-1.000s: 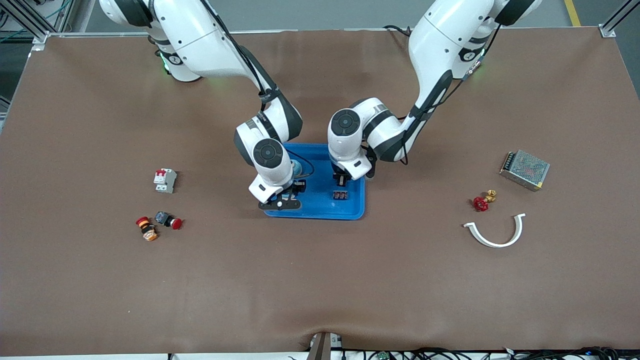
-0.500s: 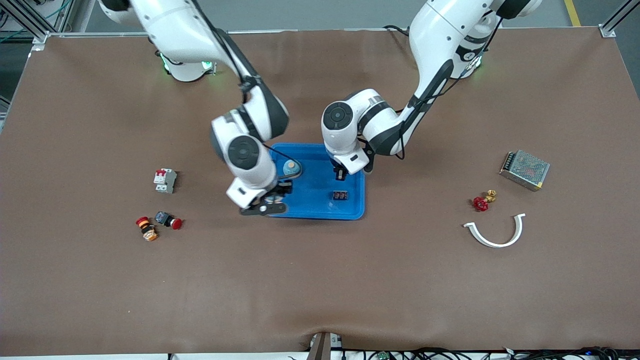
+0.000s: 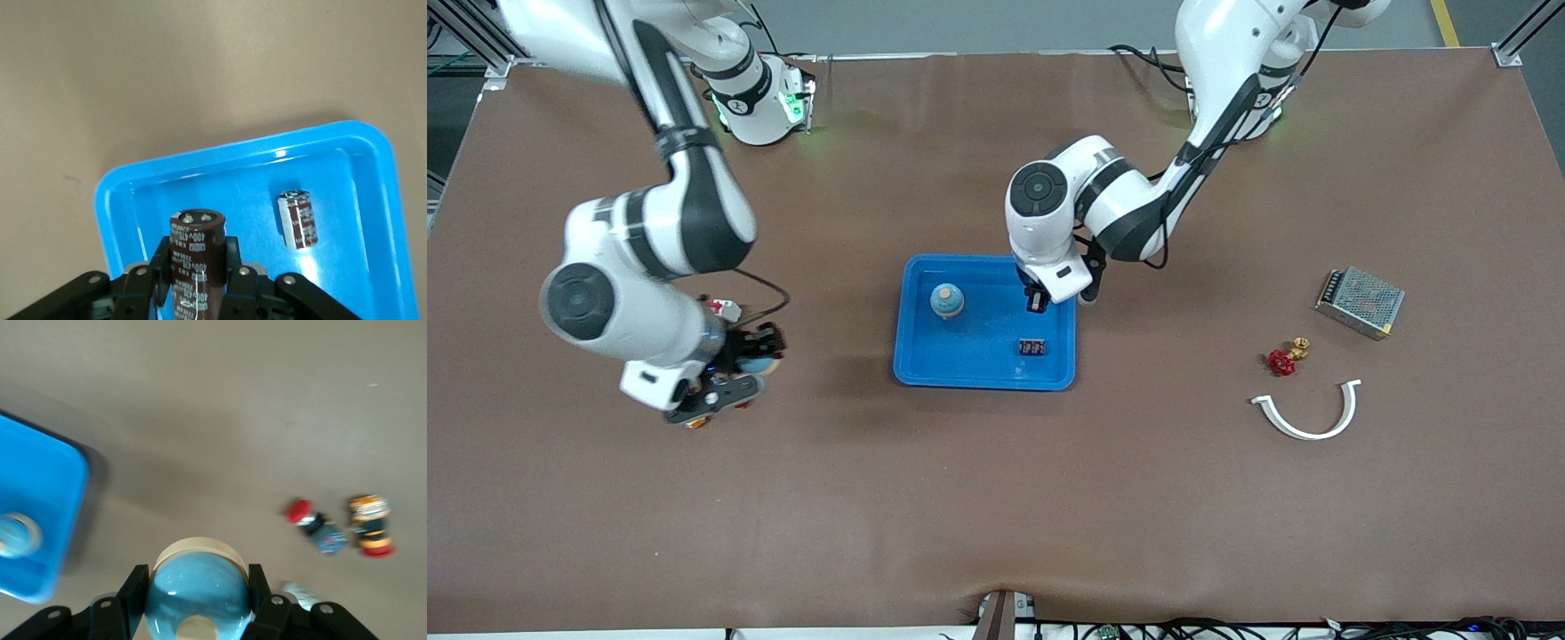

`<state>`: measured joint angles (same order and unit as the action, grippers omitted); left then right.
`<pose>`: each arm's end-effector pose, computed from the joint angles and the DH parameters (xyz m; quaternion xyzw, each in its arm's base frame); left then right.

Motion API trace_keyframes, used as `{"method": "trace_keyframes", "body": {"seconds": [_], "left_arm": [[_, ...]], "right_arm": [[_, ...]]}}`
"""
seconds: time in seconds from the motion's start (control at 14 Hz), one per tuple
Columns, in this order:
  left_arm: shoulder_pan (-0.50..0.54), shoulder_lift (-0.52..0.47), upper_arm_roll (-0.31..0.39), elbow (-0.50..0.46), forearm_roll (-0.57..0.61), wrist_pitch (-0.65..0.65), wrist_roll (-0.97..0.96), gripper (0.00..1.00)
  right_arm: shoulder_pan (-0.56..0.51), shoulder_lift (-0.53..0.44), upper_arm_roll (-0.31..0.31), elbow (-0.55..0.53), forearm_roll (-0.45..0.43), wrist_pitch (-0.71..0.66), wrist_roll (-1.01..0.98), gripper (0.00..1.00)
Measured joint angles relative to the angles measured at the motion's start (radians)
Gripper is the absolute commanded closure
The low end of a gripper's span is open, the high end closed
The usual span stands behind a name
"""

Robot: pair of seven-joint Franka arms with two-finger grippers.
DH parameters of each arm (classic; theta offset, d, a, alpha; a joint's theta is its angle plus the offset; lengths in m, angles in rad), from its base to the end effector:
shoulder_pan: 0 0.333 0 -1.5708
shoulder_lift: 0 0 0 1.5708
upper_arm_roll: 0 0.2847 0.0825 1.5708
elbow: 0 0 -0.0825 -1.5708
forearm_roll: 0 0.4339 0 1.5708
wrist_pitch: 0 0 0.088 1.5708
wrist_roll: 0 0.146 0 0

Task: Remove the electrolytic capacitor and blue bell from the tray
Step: 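Carry the bell toward the breaker while the left gripper lifts the capacitor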

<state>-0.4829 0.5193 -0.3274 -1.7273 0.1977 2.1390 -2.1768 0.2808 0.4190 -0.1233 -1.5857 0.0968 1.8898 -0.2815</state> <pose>0.4826 -0.4780 0.1938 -0.7993 -0.5998 0.0026 0.0372 0.6793 0.1244 0.2987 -0.9772 -0.2038 0.0543 0.0232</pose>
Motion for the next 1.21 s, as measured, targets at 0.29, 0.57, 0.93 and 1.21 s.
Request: {"method": "trace_keyframes", "body": {"seconds": [0.29, 0.57, 0.93, 1.21], "left_arm": [[0.054, -0.090, 0.000, 0.000, -0.063, -0.096, 0.277, 1.00], [0.076, -0.126, -0.001, -0.014, -0.067, -0.169, 0.543, 1.00], [0.109, -0.277, -0.001, -0.185, -0.067, -0.192, 0.908, 1.00], [0.156, -0.450, -0.001, -0.410, -0.067, -0.084, 1.131, 1.00]], "right_arm": [[-0.123, -0.001, -0.001, -0.001, -0.127, 0.007, -0.214, 0.88], [-0.289, -0.001, -0.001, -0.032, -0.132, 0.076, -0.498, 0.88], [-0.387, -0.024, 0.002, -0.219, -0.132, 0.288, -0.626, 0.88], [-0.388, -0.087, 0.013, -0.480, -0.123, 0.515, -0.625, 0.87]]}}
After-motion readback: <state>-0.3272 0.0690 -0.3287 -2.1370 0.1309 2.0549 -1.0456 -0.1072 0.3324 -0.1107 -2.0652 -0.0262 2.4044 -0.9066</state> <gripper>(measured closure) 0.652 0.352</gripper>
